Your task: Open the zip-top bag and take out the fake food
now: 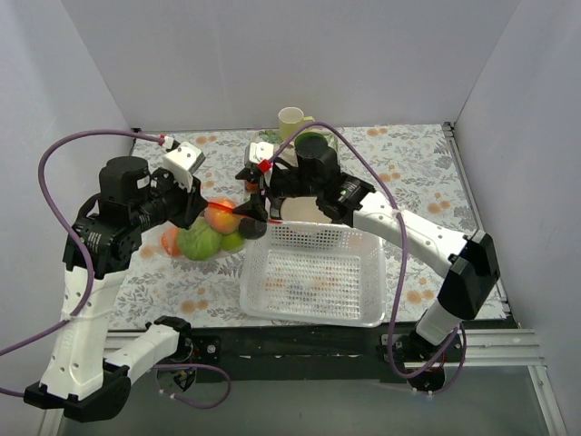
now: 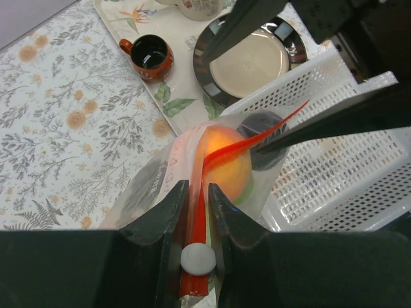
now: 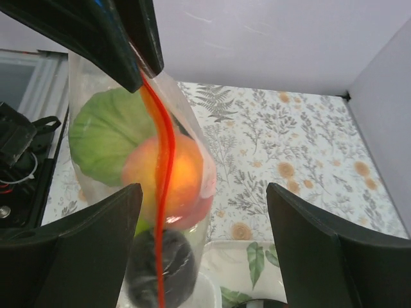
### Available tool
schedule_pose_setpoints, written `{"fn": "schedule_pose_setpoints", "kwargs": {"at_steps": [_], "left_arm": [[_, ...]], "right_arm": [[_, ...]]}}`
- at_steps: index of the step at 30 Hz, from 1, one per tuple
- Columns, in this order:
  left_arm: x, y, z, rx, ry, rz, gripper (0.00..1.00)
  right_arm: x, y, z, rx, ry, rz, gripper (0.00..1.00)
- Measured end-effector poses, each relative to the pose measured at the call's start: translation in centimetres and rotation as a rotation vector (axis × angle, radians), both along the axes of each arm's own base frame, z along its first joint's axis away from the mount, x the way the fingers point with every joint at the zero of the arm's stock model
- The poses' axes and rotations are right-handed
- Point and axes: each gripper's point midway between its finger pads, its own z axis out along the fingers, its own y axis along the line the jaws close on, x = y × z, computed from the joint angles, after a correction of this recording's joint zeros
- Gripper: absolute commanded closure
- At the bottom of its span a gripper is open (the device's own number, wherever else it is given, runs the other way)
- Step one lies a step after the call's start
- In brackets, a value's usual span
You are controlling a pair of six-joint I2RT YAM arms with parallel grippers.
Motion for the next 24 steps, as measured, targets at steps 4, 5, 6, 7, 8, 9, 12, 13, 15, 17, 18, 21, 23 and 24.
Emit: {"fn": "schedule_pose_setpoints", "kwargs": {"at_steps": [4, 5, 6, 7, 8, 9, 12, 13, 15, 17, 18, 21, 23, 24], "left_arm": [[-0.7, -0.5, -0.6, 0.001, 0.033, -0.043, 1.0], [-0.8, -0.5, -0.7, 0.003, 0.038, -0.049, 1.0], [-0.8, -0.6, -0.9, 0.005, 0.044, -0.054, 1.0], [-0.9, -0.6, -1.0, 0.007, 0.048, -0.056, 1.0], [-0.9, -0.6, -1.0, 0.009, 0.05, -0.059, 1.0], [-0.9, -0.6, -1.1, 0.01, 0.051, -0.061, 1.0], [-1.0, -0.7, -1.1, 0.008, 0.052, -0.066, 1.0], [-1.0, -0.7, -1.1, 0.009, 0.053, -0.067, 1.0], [-0.9, -0.7, -1.3, 0.01, 0.057, -0.067, 1.0], [-0.9, -0.7, -1.5, 0.011, 0.062, -0.067, 1.0], [-0.9, -0.7, -1.6, 0.011, 0.066, -0.067, 1.0], [-0.7, -0.8, -1.6, 0.01, 0.066, -0.069, 1.0], [-0.6, -0.9, -1.7, 0.01, 0.071, -0.072, 1.0], [-0.6, -1.0, -1.7, 0.009, 0.073, -0.074, 1.0]], "right_arm": [[0.2, 0.9, -1.2, 0.017, 0.04, 0.071, 0.16], [0.1, 1.1, -1.1, 0.026, 0.046, 0.086, 0.17], [0.0, 1.2, -1.0, 0.035, 0.05, 0.104, 0.18], [-0.2, 1.3, -0.9, 0.046, 0.06, 0.126, 0.19], [-0.5, 1.5, -0.7, 0.057, 0.071, 0.151, 0.2], [-0.7, 1.5, -0.6, 0.065, 0.08, 0.167, 0.21], [-1.6, 1.8, 0.0, 0.098, 0.126, 0.231, 0.24], [-1.9, 1.9, 0.3, 0.112, 0.135, 0.251, 0.25], [-2.6, 1.8, 1.0, 0.142, 0.157, 0.287, 0.25], [-3.2, 1.8, 1.4, 0.171, 0.176, 0.317, 0.28], [-3.6, 1.7, 1.3, 0.178, 0.191, 0.33, 0.29], [-4.3, 1.7, 0.5, 0.183, 0.235, 0.353, 0.3], [-4.4, 2.0, 0.2, 0.186, 0.255, 0.363, 0.3], [-4.4, 2.2, 0.0, 0.185, 0.263, 0.364, 0.3]]}}
